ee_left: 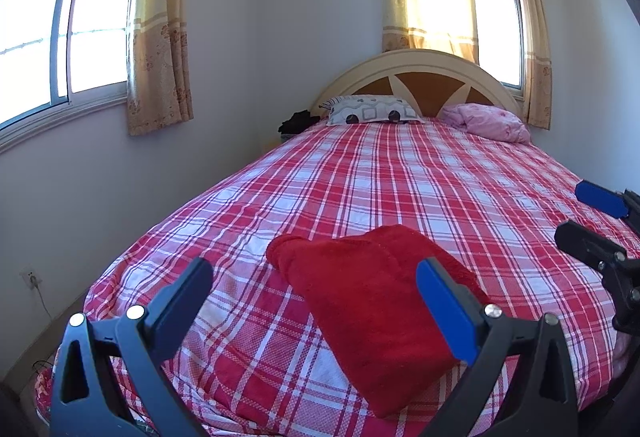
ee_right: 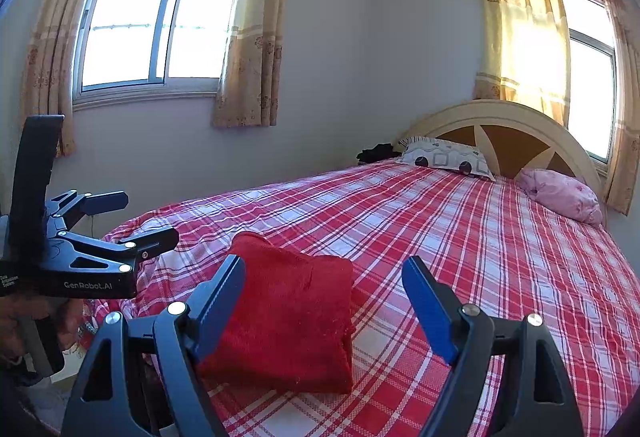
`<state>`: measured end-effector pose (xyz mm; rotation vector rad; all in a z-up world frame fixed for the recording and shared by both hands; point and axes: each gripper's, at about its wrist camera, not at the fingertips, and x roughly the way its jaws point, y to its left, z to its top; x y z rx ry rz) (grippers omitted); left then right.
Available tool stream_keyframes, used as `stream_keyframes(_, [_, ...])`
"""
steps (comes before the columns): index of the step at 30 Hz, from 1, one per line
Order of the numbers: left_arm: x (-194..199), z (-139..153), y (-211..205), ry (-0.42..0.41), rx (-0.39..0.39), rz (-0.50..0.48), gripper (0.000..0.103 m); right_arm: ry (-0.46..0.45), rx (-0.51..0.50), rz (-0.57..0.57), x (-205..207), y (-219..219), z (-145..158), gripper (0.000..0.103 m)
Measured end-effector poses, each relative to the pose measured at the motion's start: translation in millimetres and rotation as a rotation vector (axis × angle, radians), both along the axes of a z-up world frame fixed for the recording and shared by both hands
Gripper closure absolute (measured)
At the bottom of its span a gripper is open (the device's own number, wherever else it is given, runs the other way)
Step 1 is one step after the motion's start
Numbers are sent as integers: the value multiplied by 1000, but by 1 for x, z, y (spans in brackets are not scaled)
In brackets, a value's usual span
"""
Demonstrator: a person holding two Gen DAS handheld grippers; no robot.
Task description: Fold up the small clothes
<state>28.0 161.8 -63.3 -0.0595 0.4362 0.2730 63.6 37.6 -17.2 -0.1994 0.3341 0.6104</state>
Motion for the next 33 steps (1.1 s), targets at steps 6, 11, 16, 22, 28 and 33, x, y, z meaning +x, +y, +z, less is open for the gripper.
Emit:
stream_keyframes(6, [2, 0, 2, 10, -11, 14, 0, -12, 10, 5, -6, 1, -1, 22])
stream_keyframes(11, [4, -3, 3, 31, -55, -3, 0, -8, 10, 2, -5, 0, -3, 22])
stream_keyframes(16, [8, -7, 6, 53, -72, 1, 0, -1, 5, 4, -5, 0, -6, 22])
stream_keyframes(22, [5, -4, 1, 34, -48, -5, 0, -6, 2, 18, -9, 2, -8, 22])
stream_keyframes(28, [9, -8, -1, 48, -32, -9, 0, -3, 13, 13, -10, 1, -10, 22])
stream_keyframes(33, [8, -11, -3, 49, -32, -19, 0, 8, 19, 4, -7, -2, -10, 22])
